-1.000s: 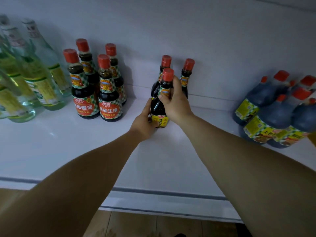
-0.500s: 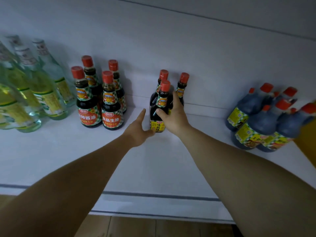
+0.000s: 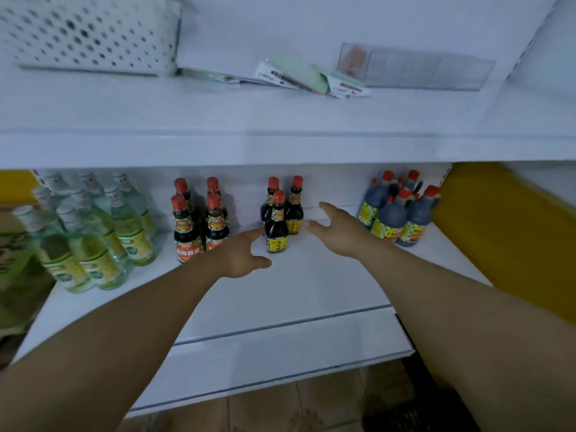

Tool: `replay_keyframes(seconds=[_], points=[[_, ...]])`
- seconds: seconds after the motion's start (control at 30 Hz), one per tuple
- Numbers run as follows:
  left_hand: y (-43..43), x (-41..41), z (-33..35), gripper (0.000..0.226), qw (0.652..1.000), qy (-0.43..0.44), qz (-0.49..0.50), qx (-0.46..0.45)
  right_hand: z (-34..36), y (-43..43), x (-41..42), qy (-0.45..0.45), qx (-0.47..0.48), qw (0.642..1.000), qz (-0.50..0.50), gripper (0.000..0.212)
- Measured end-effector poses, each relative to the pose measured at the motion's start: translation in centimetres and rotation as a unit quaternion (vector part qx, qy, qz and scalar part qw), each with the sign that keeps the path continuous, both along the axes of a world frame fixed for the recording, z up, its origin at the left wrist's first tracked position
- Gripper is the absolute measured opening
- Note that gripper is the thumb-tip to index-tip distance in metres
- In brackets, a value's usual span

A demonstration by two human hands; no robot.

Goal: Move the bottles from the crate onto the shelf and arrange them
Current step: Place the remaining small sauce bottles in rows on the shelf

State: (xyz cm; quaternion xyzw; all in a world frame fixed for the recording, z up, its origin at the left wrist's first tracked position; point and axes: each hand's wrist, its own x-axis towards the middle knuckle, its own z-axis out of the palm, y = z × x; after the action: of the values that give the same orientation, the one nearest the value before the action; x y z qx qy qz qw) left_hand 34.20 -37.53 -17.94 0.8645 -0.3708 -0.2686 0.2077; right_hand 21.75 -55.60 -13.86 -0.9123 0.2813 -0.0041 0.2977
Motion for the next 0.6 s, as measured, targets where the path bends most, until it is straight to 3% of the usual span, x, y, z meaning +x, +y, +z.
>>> replay_keyframes(seconds=[0.37,0.6], points=[[11.4,-12.7,5.9,0.079,0.993,-0.035,0.093,-0.071,6.2,10.9,-9.0,-0.034,-0.053,0.993,0.098,0.062],[22.2,-19.7,5.5,0.083,0.989,-0.060,0.135,-0.015,6.4,21.3,-12.5,-0.025,-0.054,0.977,0.206,0.066]])
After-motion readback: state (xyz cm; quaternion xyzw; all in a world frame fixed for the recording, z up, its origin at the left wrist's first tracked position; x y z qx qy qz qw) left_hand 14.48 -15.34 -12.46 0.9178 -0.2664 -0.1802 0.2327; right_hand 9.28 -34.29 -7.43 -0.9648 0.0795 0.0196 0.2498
